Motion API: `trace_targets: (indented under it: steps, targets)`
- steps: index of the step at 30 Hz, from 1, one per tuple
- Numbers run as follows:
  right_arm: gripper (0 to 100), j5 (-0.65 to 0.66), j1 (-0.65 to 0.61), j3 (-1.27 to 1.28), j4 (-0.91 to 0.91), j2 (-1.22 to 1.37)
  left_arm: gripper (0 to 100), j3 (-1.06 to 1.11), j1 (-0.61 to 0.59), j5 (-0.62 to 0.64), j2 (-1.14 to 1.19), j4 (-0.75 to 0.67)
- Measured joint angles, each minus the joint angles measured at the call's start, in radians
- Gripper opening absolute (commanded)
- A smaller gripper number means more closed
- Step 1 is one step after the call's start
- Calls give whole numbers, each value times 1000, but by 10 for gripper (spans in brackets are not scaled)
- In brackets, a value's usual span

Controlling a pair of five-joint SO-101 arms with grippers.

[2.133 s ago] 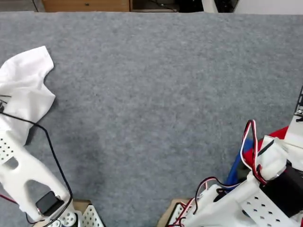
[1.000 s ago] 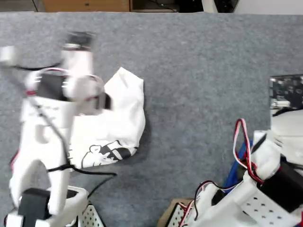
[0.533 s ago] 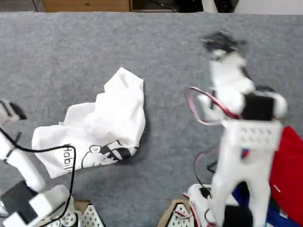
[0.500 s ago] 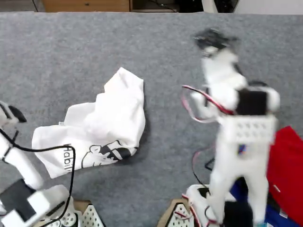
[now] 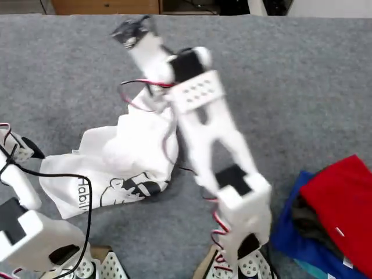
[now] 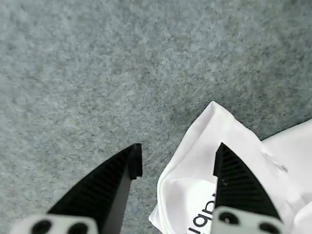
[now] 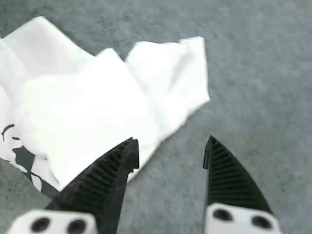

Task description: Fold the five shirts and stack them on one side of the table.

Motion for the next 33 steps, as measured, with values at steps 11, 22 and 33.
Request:
trace_targets:
  steps: [11,22,33]
  targets:
    - [231,-55,-121,-431,6,496,50,0,37,0,163,-6]
    - [231,-95,-158,-606,-31,683,20,0,52,0,181,-8]
    - [167,-95,-160,-606,-92,783,20,0,52,0,181,23]
